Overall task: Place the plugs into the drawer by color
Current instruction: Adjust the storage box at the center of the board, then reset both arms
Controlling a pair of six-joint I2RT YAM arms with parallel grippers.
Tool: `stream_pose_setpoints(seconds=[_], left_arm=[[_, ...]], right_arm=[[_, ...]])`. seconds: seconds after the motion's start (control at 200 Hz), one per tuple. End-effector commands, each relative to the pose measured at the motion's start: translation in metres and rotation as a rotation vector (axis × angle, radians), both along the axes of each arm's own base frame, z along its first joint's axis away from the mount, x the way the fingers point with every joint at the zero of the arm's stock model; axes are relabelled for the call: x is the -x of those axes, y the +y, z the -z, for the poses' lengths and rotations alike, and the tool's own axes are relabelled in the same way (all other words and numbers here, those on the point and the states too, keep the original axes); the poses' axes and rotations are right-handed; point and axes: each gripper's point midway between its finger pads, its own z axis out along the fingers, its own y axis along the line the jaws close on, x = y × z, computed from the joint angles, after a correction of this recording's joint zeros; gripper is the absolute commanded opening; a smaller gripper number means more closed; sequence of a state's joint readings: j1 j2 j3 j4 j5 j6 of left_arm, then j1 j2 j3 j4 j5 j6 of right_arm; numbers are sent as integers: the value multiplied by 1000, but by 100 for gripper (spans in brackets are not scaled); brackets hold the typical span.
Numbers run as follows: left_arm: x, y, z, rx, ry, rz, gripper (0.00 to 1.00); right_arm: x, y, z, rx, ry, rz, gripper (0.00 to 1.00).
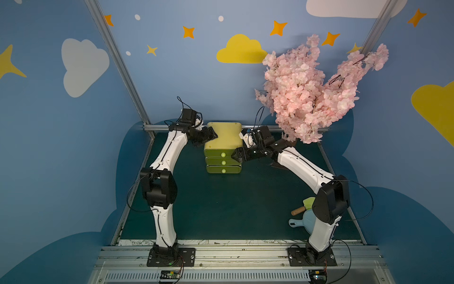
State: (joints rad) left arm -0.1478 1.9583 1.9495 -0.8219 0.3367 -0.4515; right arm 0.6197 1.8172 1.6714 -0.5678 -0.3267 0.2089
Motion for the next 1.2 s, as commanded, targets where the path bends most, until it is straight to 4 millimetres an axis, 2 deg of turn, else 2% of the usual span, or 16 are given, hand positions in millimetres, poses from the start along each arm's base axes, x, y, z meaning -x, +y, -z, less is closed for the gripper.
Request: stream_pose_setpoints(seconds=[0.0, 0.17, 0.265, 0.32, 0.35, 0.4, 0.451, 0.506, 0.621, 0.761, 0.831, 0.896, 1.011, 1.051, 1.131, 1.191], left_arm=[[33, 23, -40, -132, -118, -31, 90], [85, 69, -59, -300, -333, -167, 100], [110, 100, -53, -447, -520, -283, 100], [122, 107, -36, -469, -599, -302, 100], [133, 107, -15, -467, -595, -290, 100], [147, 108, 23, -463, -598, -277, 100], [153, 101, 48, -493, -727, -199, 100], [160, 115, 71, -533, -719, -257, 100], [145, 136, 81, -572, -633, -310, 100], [125, 128, 128, -584, -582, -172, 100], [110, 126, 128, -572, -593, -158, 100], [104, 119, 128, -583, -643, -87, 100], [101, 133, 151, -528, -629, -126, 100], [96, 132, 151, -511, -641, -124, 100], [94, 136, 152, -462, -623, -121, 100], [93, 136, 155, -460, -604, -116, 100]], right_arm=[[31, -18, -35, 17, -70, -56, 92], [81, -60, -27, 71, -181, -40, 92], [83, -115, -6, 126, -340, 168, 95], [80, -152, 13, 161, -430, 302, 98], [83, -168, 25, 210, -485, 325, 98], [87, -198, 48, 318, -567, 407, 83], [94, -209, 45, 310, -642, 461, 84], [103, -209, 50, 288, -697, 413, 85], [89, -246, 61, 344, -862, 550, 91], [58, -290, 93, 352, -707, 698, 87], [39, -309, 92, 343, -721, 807, 86], [22, -314, 91, 333, -735, 805, 88], [5, -327, 122, 286, -665, 814, 88], [-1, -329, 122, 266, -692, 821, 87], [-15, -331, 125, 207, -655, 808, 72], [-24, -335, 132, 180, -571, 818, 72]])
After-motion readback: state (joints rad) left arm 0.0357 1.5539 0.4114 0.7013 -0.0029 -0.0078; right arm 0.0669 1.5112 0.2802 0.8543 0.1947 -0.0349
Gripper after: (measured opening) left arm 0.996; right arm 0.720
